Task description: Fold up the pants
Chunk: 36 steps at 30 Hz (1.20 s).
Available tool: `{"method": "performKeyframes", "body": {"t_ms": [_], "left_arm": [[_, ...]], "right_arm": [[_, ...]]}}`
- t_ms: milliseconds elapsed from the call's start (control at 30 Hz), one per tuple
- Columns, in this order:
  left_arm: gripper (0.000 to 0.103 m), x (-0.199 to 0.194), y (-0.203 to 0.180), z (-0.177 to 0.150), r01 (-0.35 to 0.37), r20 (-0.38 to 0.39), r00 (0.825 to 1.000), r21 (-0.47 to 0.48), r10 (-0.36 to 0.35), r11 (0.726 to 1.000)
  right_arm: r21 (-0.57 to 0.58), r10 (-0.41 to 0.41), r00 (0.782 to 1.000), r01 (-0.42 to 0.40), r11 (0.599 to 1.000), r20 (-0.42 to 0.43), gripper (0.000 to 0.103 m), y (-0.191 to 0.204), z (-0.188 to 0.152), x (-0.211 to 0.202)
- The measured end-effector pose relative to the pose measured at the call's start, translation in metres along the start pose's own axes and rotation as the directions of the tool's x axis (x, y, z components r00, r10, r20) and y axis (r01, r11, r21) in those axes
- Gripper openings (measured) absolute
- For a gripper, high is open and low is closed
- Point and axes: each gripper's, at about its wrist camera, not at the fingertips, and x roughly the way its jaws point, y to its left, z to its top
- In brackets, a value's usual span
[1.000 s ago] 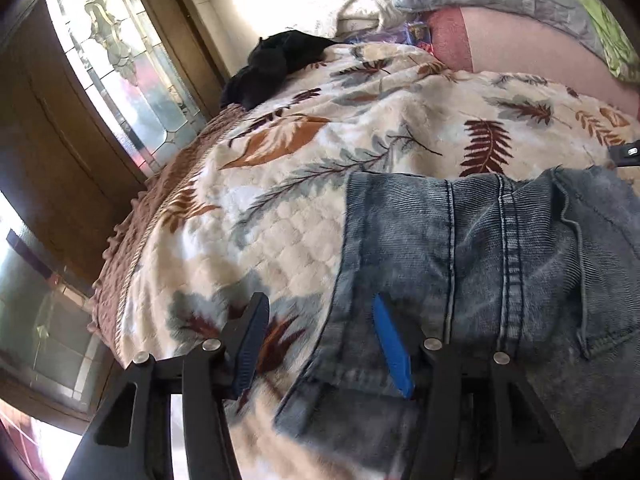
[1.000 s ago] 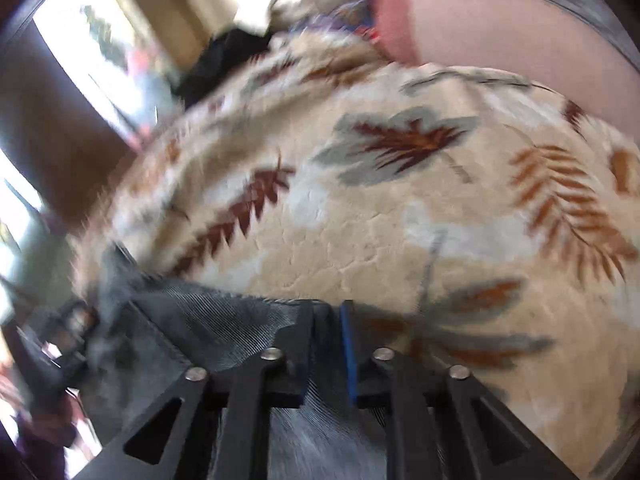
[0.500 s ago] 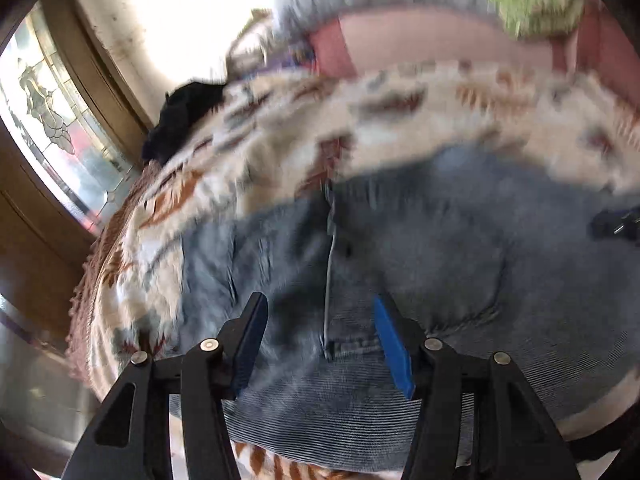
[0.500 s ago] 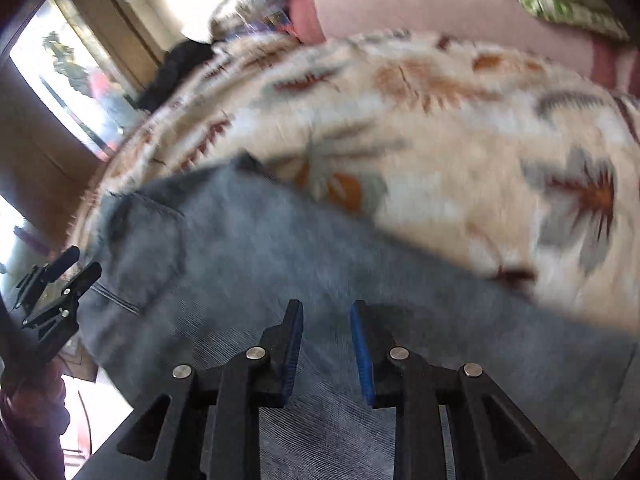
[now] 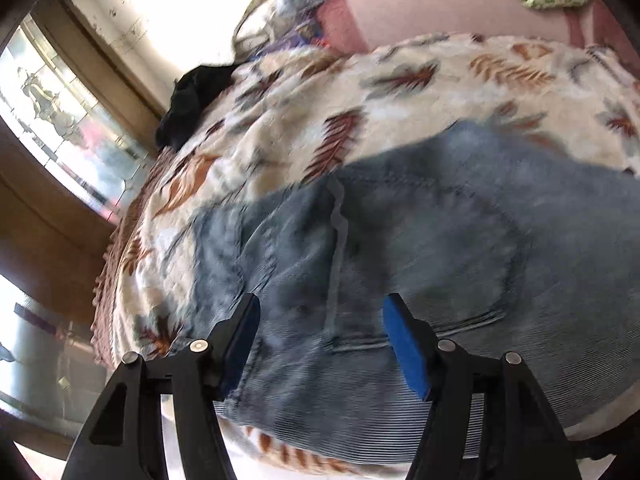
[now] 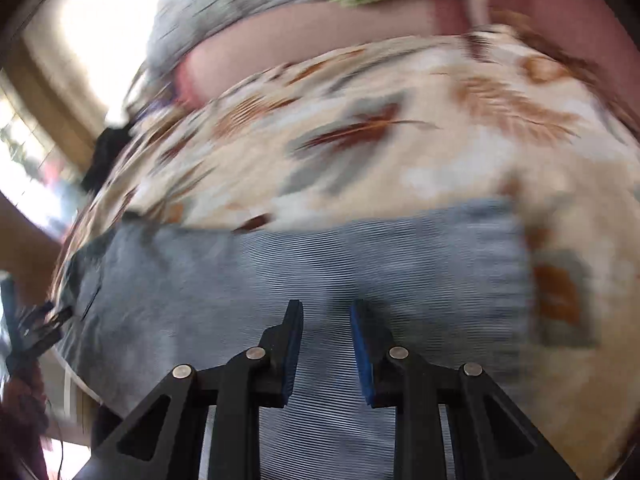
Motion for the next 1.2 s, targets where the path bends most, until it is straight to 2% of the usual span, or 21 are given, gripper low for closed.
{"method": "performKeyframes", "body": {"t_ms": [67,167,300,433,500,600,667,767,867,933,1033,1100,1200], "left_arm": [[0.066,-0.013,-0.015,0.007,0.031,0.026,0.999,0.011,-0.031,0.999],[0.066,-0.030,-0.044,0.014,0.085,0.050,0.995,0.049,-0.087,0.995],[0.066,-0.043,-0.092,0.014,0.146,0.055,0.987,0.113,-0.153,0.983],[0.066,-0.050,-0.136,0.005,0.179,0.032,0.981,0.201,-0.189,0.963],[0.066,-0.044,-0.155,-0.002,0.169,-0.004,0.985,0.260,-0.174,0.951],[0.066,-0.042,-0.160,-0.006,0.156,0.001,0.986,0.301,-0.164,0.941],[0.068,-0.041,-0.155,-0.004,0.165,-0.018,0.986,0.308,-0.167,0.937],[0.068,-0.040,-0.145,-0.001,0.177,-0.046,0.984,0.267,-0.171,0.947],[0.068,-0.044,-0.139,0.000,0.188,-0.044,0.982,0.231,-0.183,0.954],[0.068,-0.053,-0.139,0.002,0.224,-0.030,0.974,0.219,-0.223,0.950],[0.068,-0.067,-0.147,0.008,0.276,0.003,0.959,0.207,-0.283,0.938],[0.068,-0.077,-0.161,0.012,0.320,0.020,0.943,0.207,-0.331,0.924],[0.068,-0.093,-0.189,0.012,0.377,0.041,0.916,0.251,-0.399,0.892]], "right_arm": [[0.048,0.067,0.998,-0.068,0.997,0.022,0.027,-0.019,0.001,-0.009],[0.035,0.004,0.998,-0.006,0.999,0.061,0.027,-0.033,-0.006,-0.024],[0.033,0.055,0.994,-0.059,0.998,0.097,0.027,-0.037,-0.014,-0.048],[-0.017,0.087,0.994,-0.086,0.996,0.064,0.027,-0.027,-0.033,-0.059],[-0.043,0.046,0.998,-0.044,0.998,0.032,0.027,-0.020,-0.051,-0.062],[-0.050,-0.006,1.000,0.005,0.999,-0.021,0.028,-0.016,-0.071,-0.059],[-0.038,0.004,1.000,-0.004,0.999,-0.020,0.028,-0.020,-0.077,-0.065],[-0.004,0.033,0.999,-0.034,0.999,-0.031,0.028,-0.028,-0.080,-0.069],[0.023,0.055,0.998,-0.054,0.998,-0.043,0.028,-0.032,-0.079,-0.071],[0.027,0.058,0.997,-0.057,0.998,-0.042,0.027,-0.031,-0.076,-0.073],[0.046,0.082,0.996,-0.083,0.995,0.019,0.028,-0.029,-0.064,-0.080],[0.052,0.099,0.993,-0.102,0.993,0.066,0.028,-0.027,-0.051,-0.082],[0.063,0.111,0.990,-0.117,0.991,0.092,0.028,-0.025,-0.028,-0.074]]}}
